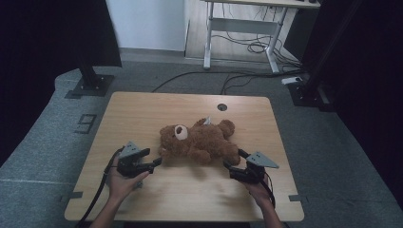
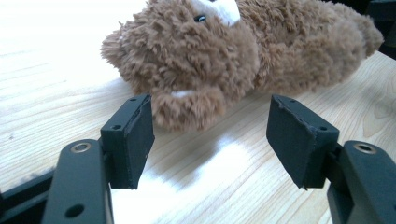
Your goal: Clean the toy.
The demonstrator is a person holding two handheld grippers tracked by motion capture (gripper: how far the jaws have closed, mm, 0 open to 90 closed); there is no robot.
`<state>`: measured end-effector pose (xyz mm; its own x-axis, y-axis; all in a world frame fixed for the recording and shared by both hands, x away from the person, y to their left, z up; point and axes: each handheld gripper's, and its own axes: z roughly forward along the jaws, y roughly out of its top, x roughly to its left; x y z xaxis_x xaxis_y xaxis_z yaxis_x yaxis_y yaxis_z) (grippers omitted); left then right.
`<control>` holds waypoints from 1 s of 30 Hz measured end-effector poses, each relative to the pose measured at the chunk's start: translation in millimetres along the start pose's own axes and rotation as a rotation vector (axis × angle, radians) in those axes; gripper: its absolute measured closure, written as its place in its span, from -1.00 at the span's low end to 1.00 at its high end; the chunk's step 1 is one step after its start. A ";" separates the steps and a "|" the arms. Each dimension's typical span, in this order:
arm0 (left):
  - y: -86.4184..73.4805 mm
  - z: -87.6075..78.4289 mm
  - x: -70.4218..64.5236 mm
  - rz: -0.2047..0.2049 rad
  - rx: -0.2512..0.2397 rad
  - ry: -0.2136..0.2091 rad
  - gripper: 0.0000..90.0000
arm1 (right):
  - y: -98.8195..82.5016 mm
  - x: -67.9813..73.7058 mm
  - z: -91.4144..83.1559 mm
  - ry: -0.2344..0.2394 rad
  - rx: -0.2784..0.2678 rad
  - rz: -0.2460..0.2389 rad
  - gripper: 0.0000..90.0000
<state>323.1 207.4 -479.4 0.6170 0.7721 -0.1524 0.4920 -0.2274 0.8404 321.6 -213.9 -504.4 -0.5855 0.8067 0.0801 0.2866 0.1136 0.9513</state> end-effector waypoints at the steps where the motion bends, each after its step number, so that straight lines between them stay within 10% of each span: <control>1: -1.3 -1.7 0.5 -0.003 -0.003 0.001 -0.28 | -2.4 -2.2 -3.9 -0.004 -0.001 0.004 -0.53; 19: -37.4 -36.4 26.0 -0.049 0.015 0.074 -0.27 | -54.0 -53.0 -38.0 -0.132 0.094 0.101 -0.51; 30: -45.9 -41.0 32.7 -0.057 0.019 0.084 -0.27 | -54.2 -50.9 -35.8 -0.133 0.130 0.092 -0.50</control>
<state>295.5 267.4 -501.7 0.5343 0.8310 -0.1548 0.5373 -0.1924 0.8212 308.7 -281.8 -549.4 -0.4500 0.8854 0.1165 0.4347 0.1032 0.8947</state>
